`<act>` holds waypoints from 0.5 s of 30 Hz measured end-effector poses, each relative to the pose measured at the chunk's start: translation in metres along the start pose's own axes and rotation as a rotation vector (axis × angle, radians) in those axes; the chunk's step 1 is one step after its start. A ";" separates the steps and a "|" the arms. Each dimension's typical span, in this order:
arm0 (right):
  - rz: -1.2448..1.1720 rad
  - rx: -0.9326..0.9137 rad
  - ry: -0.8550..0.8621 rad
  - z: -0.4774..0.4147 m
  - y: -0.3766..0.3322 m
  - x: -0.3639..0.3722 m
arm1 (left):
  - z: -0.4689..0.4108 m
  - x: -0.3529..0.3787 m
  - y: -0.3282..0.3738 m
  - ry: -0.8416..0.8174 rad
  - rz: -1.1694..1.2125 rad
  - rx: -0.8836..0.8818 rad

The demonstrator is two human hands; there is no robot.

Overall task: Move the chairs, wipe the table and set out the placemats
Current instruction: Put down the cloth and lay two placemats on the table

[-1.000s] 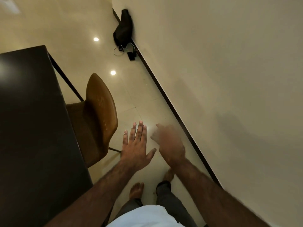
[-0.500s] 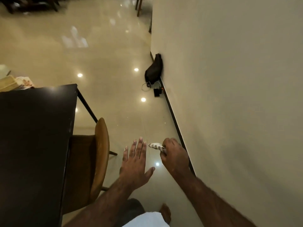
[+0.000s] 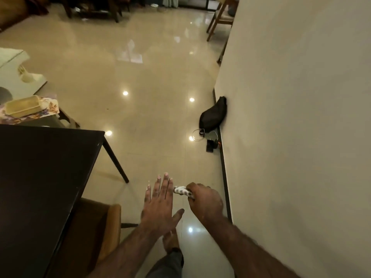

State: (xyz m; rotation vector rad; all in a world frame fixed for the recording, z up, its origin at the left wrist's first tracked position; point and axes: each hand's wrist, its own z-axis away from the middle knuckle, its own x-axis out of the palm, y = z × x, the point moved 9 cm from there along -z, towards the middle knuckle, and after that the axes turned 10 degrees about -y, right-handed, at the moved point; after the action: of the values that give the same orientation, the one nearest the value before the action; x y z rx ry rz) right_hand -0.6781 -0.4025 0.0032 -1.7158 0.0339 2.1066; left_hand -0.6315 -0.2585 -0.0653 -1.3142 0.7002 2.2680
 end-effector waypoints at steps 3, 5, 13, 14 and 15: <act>0.033 -0.032 -0.005 -0.070 -0.004 -0.021 | -0.050 -0.042 -0.026 0.100 0.059 -0.011; 0.059 -0.055 0.018 -0.115 -0.009 -0.038 | -0.087 -0.070 -0.046 0.127 0.026 -0.032; 0.090 -0.138 0.027 -0.277 -0.024 -0.072 | -0.204 -0.131 -0.108 0.066 0.035 -0.126; 0.092 -0.151 0.032 -0.296 -0.024 -0.073 | -0.217 -0.138 -0.114 0.081 0.025 -0.139; 0.089 -0.171 0.015 -0.321 -0.027 -0.075 | -0.234 -0.147 -0.124 0.097 0.020 -0.152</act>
State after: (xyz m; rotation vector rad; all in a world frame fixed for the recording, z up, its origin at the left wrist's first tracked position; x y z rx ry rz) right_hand -0.3589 -0.4905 0.0034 -1.8598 -0.0687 2.2169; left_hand -0.3350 -0.3212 -0.0615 -1.5020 0.5847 2.3258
